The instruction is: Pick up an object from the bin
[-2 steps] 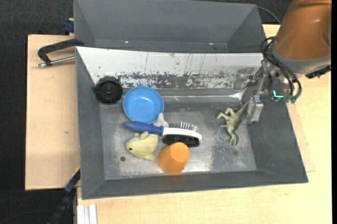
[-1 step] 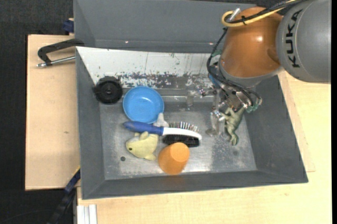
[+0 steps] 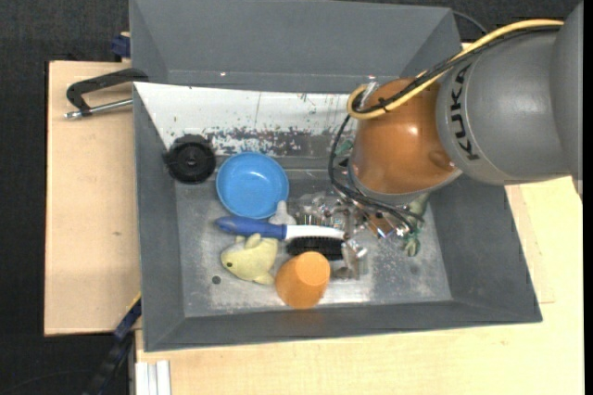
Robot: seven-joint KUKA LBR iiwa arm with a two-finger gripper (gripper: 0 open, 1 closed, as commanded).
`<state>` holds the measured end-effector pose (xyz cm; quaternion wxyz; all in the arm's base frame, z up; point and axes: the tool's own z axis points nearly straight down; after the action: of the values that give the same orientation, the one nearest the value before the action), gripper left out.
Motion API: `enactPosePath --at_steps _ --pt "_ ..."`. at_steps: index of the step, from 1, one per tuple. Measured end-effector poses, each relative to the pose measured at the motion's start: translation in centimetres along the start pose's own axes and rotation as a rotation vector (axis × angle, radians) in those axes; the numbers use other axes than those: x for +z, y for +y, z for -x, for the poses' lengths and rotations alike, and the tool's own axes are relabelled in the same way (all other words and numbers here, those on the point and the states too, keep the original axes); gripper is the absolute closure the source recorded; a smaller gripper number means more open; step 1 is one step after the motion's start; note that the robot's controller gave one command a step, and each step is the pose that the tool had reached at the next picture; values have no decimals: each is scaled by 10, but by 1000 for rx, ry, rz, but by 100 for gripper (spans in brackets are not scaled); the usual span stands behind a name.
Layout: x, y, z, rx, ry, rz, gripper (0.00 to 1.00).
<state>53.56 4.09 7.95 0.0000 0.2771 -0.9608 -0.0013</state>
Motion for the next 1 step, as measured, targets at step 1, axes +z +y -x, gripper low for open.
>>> enactPosePath --at_steps 1 --pt "-4 -3 3 3 -11 -7 100"
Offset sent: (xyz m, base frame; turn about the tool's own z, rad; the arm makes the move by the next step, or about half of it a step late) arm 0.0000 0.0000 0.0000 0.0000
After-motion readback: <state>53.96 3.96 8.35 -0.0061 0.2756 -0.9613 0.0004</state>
